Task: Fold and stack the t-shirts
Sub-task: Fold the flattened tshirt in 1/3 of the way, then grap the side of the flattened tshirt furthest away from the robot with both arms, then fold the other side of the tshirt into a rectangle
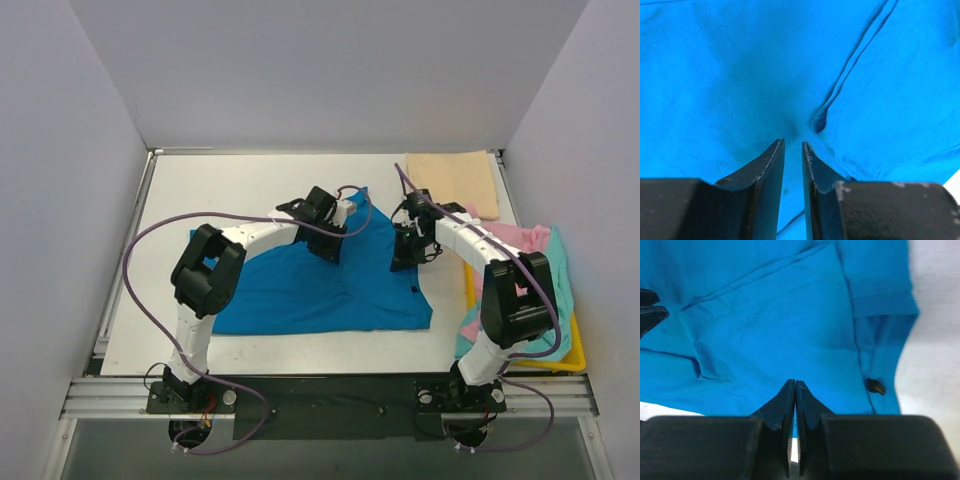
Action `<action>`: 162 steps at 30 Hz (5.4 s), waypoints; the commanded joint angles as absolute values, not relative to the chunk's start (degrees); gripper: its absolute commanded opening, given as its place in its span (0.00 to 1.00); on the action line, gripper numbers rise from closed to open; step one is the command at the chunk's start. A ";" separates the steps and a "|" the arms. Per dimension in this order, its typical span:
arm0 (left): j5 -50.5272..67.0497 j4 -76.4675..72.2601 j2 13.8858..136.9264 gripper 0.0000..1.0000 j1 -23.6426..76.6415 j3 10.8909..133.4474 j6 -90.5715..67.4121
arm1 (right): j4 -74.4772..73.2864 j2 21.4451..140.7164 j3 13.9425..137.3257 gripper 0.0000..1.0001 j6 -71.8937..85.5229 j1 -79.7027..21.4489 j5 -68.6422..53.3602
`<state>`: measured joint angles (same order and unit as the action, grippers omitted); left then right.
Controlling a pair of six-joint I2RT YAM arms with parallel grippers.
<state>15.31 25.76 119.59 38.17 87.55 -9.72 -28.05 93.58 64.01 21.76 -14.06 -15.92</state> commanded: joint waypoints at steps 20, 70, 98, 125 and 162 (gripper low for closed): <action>5.28 59.57 77.26 0.62 22.15 51.44 51.58 | -35.70 69.26 36.15 0.56 43.50 -14.69 -5.44; 15.87 65.92 102.45 0.59 5.73 89.01 31.39 | -36.47 93.04 88.26 0.54 18.55 -6.77 -10.27; 21.18 61.86 125.68 0.68 -11.16 110.91 50.42 | -27.69 143.98 128.94 0.00 31.29 -11.07 -22.41; 20.21 87.44 135.45 0.00 -5.89 118.04 68.82 | -28.04 121.91 112.42 0.00 26.63 -11.87 -20.83; 9.75 52.50 100.90 0.00 -2.29 82.70 70.41 | -35.50 72.61 53.34 0.00 32.61 -17.76 -6.77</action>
<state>7.88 60.64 102.72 -2.52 78.28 72.55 -28.86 76.93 48.21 34.28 -19.35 -10.74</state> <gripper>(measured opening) 0.025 0.009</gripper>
